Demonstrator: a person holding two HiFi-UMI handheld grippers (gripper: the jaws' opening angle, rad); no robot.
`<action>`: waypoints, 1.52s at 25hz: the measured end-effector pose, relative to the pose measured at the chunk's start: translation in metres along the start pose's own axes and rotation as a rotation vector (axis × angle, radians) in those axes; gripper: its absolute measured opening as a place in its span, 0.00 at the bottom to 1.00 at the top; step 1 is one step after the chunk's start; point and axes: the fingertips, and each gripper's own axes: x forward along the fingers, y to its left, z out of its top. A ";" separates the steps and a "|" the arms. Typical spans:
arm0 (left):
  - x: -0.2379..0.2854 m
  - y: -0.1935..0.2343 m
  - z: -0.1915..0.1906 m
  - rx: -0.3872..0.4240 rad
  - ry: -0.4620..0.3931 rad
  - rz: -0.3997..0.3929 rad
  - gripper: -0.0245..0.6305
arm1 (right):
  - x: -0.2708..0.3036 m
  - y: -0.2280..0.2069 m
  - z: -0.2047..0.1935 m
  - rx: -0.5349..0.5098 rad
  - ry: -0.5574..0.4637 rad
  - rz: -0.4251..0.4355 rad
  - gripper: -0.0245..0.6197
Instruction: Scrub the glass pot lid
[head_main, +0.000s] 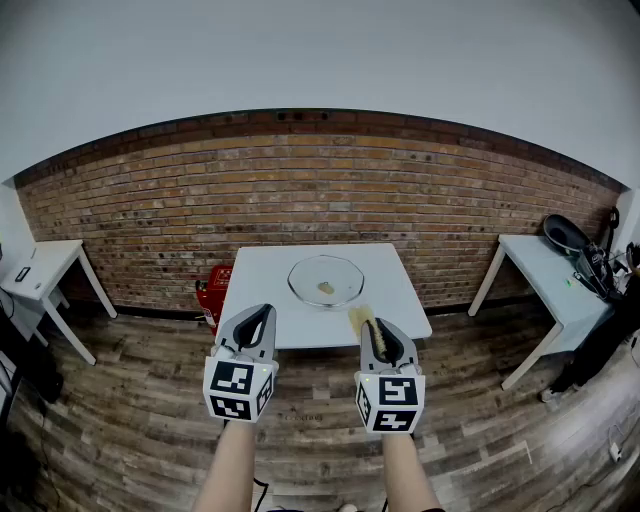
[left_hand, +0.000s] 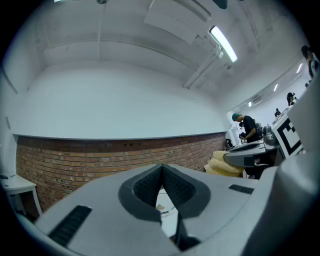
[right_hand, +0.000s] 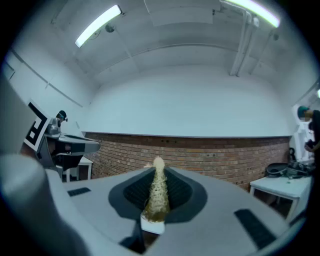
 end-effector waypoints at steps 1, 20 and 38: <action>0.000 0.000 0.000 0.001 -0.001 -0.001 0.05 | 0.000 0.000 0.000 0.001 -0.001 0.000 0.13; -0.006 -0.007 -0.006 0.010 0.019 0.008 0.05 | -0.008 -0.004 0.000 0.030 -0.018 -0.002 0.13; 0.020 -0.045 -0.010 0.011 0.039 0.004 0.05 | -0.007 -0.042 -0.012 0.043 -0.011 0.019 0.13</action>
